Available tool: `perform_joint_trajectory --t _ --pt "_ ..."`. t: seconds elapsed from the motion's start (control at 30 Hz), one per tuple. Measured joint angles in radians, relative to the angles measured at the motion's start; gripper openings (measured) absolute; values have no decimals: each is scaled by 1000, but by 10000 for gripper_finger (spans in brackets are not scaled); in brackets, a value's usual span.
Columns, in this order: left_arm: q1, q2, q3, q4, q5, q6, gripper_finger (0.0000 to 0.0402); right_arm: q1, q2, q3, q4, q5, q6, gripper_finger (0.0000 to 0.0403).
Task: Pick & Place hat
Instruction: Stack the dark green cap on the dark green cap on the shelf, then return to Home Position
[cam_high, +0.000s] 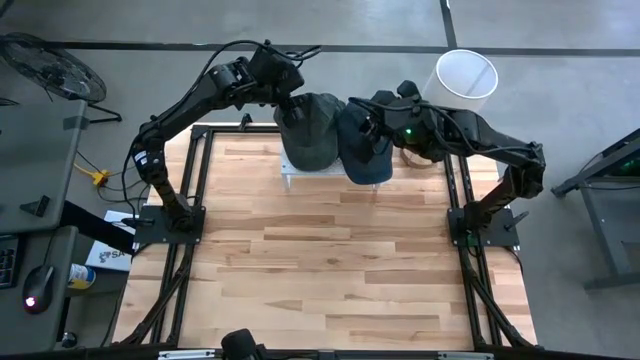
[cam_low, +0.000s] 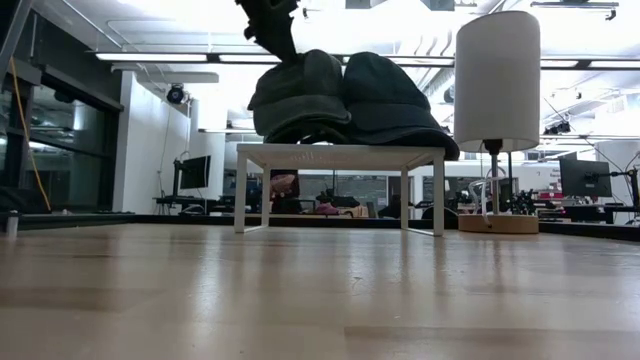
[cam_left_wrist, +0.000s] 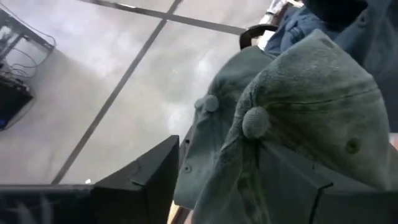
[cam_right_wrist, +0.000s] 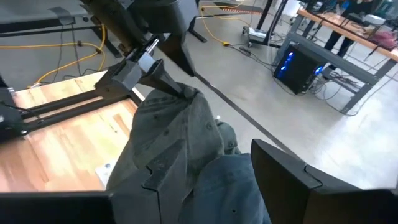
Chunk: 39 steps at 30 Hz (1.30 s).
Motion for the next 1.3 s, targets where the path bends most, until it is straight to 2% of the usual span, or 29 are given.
perform_joint_trajectory --t 0.17,0.3,0.5,0.8,0.97,1.17,1.3 --pt "0 -4 0 14 -27 0 226 -15 0 0 0 -41 5 172" --pt "0 -17 0 26 -40 10 228 -20 0 0 0 -43 5 172" --pt "0 -28 1 37 -111 26 228 -32 0 0 0 -50 6 172" --pt "0 -40 0 37 -113 28 227 -33 0 0 1 -52 6 172" --pt "0 -58 0 35 -77 -3 227 -33 0 0 -1 -84 -28 172" --pt "0 -101 0 25 58 -25 227 -33 0 0 -7 -207 -128 172" --pt "0 -130 0 1 121 -70 227 -33 0 0 -7 -258 -109 172"
